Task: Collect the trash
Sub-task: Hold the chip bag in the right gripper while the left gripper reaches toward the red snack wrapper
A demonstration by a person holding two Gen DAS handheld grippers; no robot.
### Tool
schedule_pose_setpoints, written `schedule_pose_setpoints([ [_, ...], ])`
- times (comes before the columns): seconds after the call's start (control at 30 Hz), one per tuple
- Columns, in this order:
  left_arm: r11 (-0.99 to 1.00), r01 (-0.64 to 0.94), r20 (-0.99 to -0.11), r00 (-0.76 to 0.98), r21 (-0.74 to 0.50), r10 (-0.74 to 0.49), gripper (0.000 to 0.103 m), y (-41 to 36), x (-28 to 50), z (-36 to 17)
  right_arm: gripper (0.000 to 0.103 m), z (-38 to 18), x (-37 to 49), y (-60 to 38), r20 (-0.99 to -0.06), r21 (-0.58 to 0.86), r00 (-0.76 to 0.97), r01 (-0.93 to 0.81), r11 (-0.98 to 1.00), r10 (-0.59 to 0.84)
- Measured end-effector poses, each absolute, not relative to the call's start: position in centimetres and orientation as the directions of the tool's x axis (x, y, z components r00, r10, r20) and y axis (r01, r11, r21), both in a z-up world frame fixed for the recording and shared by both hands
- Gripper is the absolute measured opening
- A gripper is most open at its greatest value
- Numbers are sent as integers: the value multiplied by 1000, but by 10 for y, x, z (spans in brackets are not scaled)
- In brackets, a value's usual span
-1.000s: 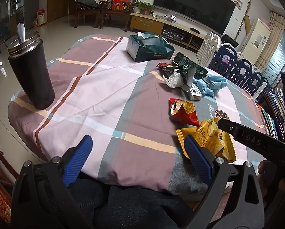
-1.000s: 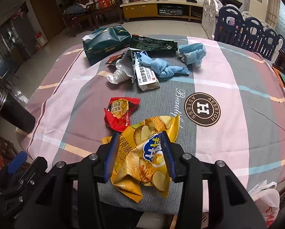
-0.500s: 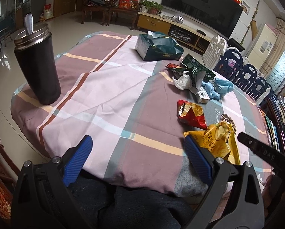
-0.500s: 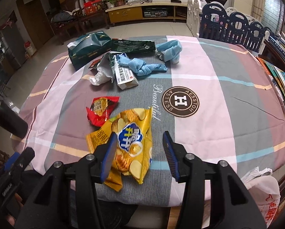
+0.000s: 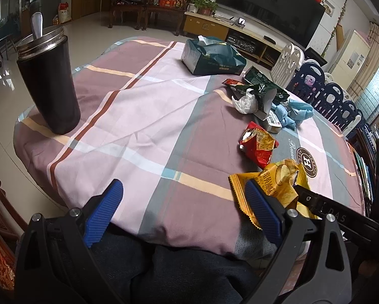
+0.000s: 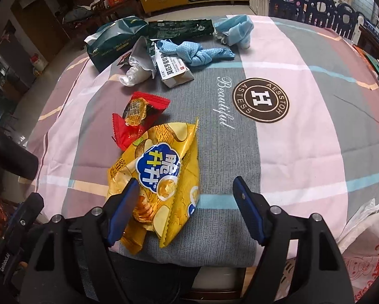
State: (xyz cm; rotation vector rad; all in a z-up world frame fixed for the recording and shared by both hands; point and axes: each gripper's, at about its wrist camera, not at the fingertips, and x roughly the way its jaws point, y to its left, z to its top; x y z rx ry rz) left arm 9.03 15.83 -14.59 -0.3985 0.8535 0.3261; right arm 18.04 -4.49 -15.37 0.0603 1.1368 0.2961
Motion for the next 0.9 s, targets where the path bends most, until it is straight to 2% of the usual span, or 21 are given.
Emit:
schedule_pose_setpoints([
  [0.07,878,-432,-778,617,-208,119,96,159,90,-146,65,-151,178,-42,-882,182,396,-212,960,254],
  [0.13,878,-432,-779,616,-208,118,96,159,90,-146,40,-151,179,-40,-890,177,379,-223,959,252],
  [0.17,878,-432,-780,615,-208,117,96,159,91,-146,35,-151,179,-41,-893,182,371,-222,958,256],
  [0.23,878,-431,-782,613,-207,116,96,159,91,-147,18,-152,179,-45,-893,202,361,-211,956,268],
  [0.4,880,-430,-782,611,-203,119,96,158,91,-147,7,-145,177,-64,-882,233,376,-175,956,284],
  [0.5,881,-431,-786,607,-197,121,96,157,92,-149,6,-139,176,-79,-870,250,398,-152,956,291],
  [0.8,888,-425,-796,592,-178,124,96,154,94,-156,8,-131,175,-107,-861,240,440,-93,966,256],
  [0.87,887,-427,-798,590,-175,126,96,154,94,-157,32,-126,170,-100,-851,274,433,-116,955,297],
  [0.9,887,-428,-798,589,-175,127,96,154,94,-157,68,-122,168,-94,-846,274,439,-127,953,302],
])
